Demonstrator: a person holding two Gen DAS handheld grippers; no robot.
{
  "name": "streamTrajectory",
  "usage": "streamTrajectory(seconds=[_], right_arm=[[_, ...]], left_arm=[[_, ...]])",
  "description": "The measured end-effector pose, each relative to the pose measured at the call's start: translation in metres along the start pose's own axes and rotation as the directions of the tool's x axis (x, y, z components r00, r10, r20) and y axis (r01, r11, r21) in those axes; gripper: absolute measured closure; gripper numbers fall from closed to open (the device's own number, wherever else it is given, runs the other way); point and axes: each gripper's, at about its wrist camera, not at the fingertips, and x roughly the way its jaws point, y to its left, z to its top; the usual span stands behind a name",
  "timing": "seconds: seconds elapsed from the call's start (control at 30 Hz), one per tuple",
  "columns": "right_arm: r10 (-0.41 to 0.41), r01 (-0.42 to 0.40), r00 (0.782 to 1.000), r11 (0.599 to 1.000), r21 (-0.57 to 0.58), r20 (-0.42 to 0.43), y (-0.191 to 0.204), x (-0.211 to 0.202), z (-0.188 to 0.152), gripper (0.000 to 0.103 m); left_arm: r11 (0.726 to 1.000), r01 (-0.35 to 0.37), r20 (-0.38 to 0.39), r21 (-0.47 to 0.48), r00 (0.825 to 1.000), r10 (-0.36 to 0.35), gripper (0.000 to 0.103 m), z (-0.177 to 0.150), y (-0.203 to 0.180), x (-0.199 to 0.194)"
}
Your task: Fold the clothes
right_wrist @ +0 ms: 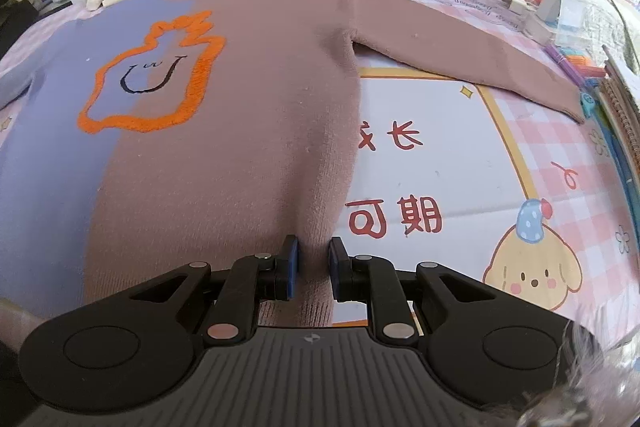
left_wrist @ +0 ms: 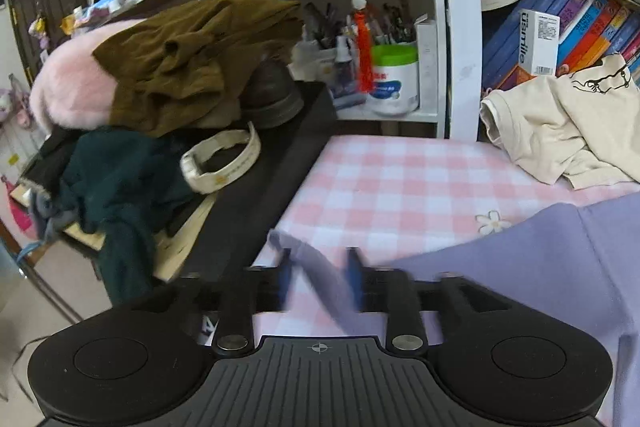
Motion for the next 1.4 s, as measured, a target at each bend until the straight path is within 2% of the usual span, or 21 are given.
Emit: streamTrajectory(seconds=[0.07, 0.13, 0.2, 0.27, 0.3, 0.37, 0.4, 0.63, 0.9, 0.97, 1.2, 1.27, 1.4], right_arm=[[-0.010, 0.010, 1.000, 1.000, -0.003, 0.003, 0.002, 0.000, 0.000, 0.087], [-0.013, 0.013, 1.000, 1.000, 0.006, 0.007, 0.003, 0.000, -0.001, 0.087], [-0.014, 0.014, 1.000, 1.000, 0.017, 0.010, 0.002, 0.000, -0.002, 0.087], [-0.015, 0.015, 1.000, 1.000, 0.024, 0.015, 0.002, -0.001, -0.002, 0.087], [-0.016, 0.015, 1.000, 1.000, 0.025, 0.017, 0.003, -0.001, -0.003, 0.087], [-0.018, 0.017, 1.000, 0.999, 0.037, 0.023, 0.003, -0.001, -0.004, 0.087], [-0.019, 0.018, 0.999, 0.999, 0.042, 0.026, 0.003, -0.001, -0.005, 0.087], [-0.030, 0.023, 0.998, 0.995, 0.101, 0.064, 0.002, -0.003, -0.012, 0.087], [-0.044, 0.034, 0.995, 0.993, 0.113, 0.086, 0.003, -0.003, -0.013, 0.087], [-0.045, 0.036, 0.995, 0.995, 0.096, 0.091, 0.003, -0.002, -0.012, 0.087], [-0.107, 0.112, 0.986, 0.993, -0.029, 0.126, 0.013, 0.012, 0.002, 0.088], [-0.090, 0.093, 0.989, 0.996, -0.016, 0.121, 0.012, 0.010, 0.001, 0.088], [-0.042, 0.039, 0.993, 0.999, 0.030, 0.107, 0.008, 0.008, -0.001, 0.088]], left_arm=[[0.996, 0.090, 0.024, -0.014, 0.996, -0.089, 0.036, -0.010, -0.001, -0.023], [0.972, 0.233, 0.010, -0.032, 0.972, -0.233, 0.035, -0.024, -0.007, -0.043], [0.923, 0.382, -0.038, -0.052, 0.923, -0.384, 0.035, -0.042, -0.022, -0.060], [0.866, 0.492, -0.102, -0.086, 0.861, -0.499, 0.035, -0.059, -0.041, -0.069], [0.855, 0.511, -0.125, -0.094, 0.846, -0.519, 0.035, -0.064, -0.050, -0.070], [0.844, 0.528, -0.157, -0.099, 0.829, -0.537, 0.035, -0.074, -0.067, -0.069], [0.843, 0.530, -0.166, -0.093, 0.826, -0.538, 0.035, -0.076, -0.073, -0.068], [0.855, 0.518, -0.188, -0.008, 0.839, -0.510, 0.039, -0.073, -0.111, -0.046], [0.873, 0.482, -0.184, 0.077, 0.867, -0.462, 0.041, -0.072, -0.138, -0.050], [0.878, 0.473, -0.182, 0.076, 0.872, -0.454, 0.057, -0.073, -0.137, -0.053], [0.880, 0.473, -0.196, 0.049, 0.868, -0.456, 0.078, -0.075, -0.131, -0.059], [0.878, 0.476, -0.195, 0.048, 0.867, -0.459, 0.097, -0.075, -0.131, -0.058], [0.881, 0.474, -0.197, -0.006, 0.863, -0.465, 0.100, -0.073, -0.119, -0.052]])
